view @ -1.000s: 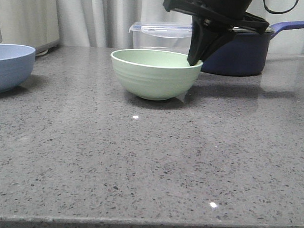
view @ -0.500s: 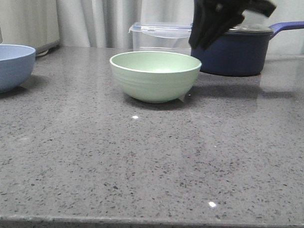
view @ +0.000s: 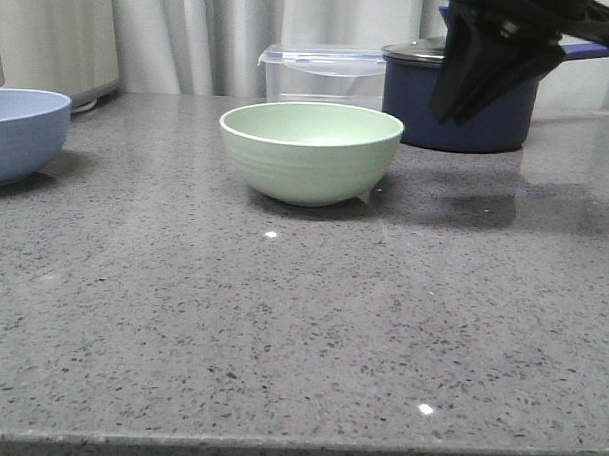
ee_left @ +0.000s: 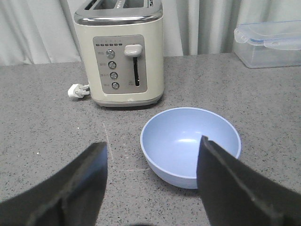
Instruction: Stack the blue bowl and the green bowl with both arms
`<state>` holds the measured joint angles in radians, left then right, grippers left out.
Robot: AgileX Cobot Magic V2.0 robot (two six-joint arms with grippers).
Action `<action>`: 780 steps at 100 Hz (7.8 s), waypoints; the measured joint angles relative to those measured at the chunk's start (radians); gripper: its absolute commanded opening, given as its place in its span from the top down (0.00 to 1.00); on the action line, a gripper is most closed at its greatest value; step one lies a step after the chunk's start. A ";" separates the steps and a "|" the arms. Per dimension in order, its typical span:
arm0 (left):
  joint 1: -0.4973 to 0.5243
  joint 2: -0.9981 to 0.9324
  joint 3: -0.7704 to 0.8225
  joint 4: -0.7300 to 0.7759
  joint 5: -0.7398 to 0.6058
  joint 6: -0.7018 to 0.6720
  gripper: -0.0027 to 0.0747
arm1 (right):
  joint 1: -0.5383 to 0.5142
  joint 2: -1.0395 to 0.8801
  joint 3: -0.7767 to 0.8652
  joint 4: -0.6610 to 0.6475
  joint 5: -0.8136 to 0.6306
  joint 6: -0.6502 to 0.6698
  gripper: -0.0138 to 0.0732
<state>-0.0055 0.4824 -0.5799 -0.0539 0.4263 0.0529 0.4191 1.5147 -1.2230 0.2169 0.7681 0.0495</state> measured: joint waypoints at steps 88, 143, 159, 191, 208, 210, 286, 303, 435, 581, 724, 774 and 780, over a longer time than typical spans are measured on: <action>0.000 0.002 -0.005 0.000 0.004 0.000 0.42 | 0.090 0.119 0.016 0.061 -0.051 -0.050 0.85; 0.000 0.615 -0.458 0.000 0.322 -0.053 0.42 | 0.090 0.119 0.016 0.061 -0.051 -0.050 0.85; 0.000 0.792 -0.572 0.000 0.378 -0.053 0.42 | 0.090 0.119 0.016 0.061 -0.051 -0.050 0.85; 0.050 1.002 -0.656 0.002 0.406 -0.060 0.42 | 0.090 0.119 0.016 0.061 -0.051 -0.055 0.85; 0.051 1.051 -0.660 0.000 0.407 -0.060 0.42 | 0.090 0.119 0.016 0.061 -0.051 -0.055 0.85; 0.051 1.057 -0.660 0.000 0.409 -0.060 0.42 | 0.090 0.119 0.016 0.061 -0.051 -0.055 0.85; 0.051 1.086 -0.702 -0.037 0.459 -0.060 0.99 | 0.090 0.119 0.016 0.061 -0.051 -0.055 0.85; 0.023 1.086 -0.815 -0.085 0.524 -0.024 0.99 | 0.090 0.119 0.016 0.061 -0.051 -0.055 0.85; -0.446 1.407 -1.327 -0.159 0.747 -0.001 0.99 | 0.090 0.119 0.016 0.061 -0.055 -0.055 0.85; -0.446 1.383 -1.323 -0.127 0.769 -0.001 0.65 | 0.090 0.098 0.024 0.061 -0.045 -0.055 0.85; -0.446 0.192 -0.201 0.198 0.288 -0.224 0.66 | -0.286 -1.083 0.590 -0.134 -0.071 0.006 0.85; -0.446 -0.299 0.023 0.299 0.292 -0.315 0.66 | -0.286 -1.323 0.661 -0.178 -0.048 0.006 0.85; -0.446 -0.337 0.037 0.299 0.301 -0.315 0.70 | -0.286 -1.328 0.661 -0.180 -0.048 0.006 0.85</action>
<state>-0.4514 0.1456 -0.5426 0.2456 0.7277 -0.2618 0.1328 0.1869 -0.5623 0.0371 0.7205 0.0555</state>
